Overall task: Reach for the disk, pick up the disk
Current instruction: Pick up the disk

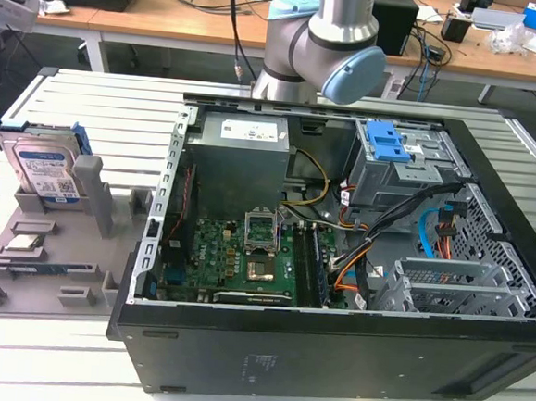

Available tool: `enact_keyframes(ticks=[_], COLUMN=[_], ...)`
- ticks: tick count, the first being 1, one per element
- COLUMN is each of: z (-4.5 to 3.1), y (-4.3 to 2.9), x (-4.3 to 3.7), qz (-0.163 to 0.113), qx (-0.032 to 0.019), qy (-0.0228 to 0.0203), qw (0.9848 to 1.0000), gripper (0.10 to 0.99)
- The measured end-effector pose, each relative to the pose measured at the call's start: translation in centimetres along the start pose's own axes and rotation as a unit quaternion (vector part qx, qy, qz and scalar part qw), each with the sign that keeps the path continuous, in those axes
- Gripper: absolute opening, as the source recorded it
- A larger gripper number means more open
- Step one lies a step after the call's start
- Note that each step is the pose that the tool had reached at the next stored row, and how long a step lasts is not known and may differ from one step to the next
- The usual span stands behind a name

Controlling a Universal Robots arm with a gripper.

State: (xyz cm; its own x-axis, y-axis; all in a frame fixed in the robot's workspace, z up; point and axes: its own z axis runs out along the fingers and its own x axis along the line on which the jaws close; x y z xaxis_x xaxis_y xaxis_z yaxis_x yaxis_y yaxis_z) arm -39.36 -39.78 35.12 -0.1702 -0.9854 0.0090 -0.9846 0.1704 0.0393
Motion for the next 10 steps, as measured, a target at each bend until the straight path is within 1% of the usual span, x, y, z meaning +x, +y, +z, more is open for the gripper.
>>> enact_keyframes(ticks=[6,10], z=[0.0,0.05], y=[-0.12,-0.11], x=[-0.76,-1.06], qz=[-0.017,-0.042], qx=[0.0001,0.0003], qy=[0.0007,0.0016], qw=[0.9999,0.9991], gripper=[0.424,0.424])
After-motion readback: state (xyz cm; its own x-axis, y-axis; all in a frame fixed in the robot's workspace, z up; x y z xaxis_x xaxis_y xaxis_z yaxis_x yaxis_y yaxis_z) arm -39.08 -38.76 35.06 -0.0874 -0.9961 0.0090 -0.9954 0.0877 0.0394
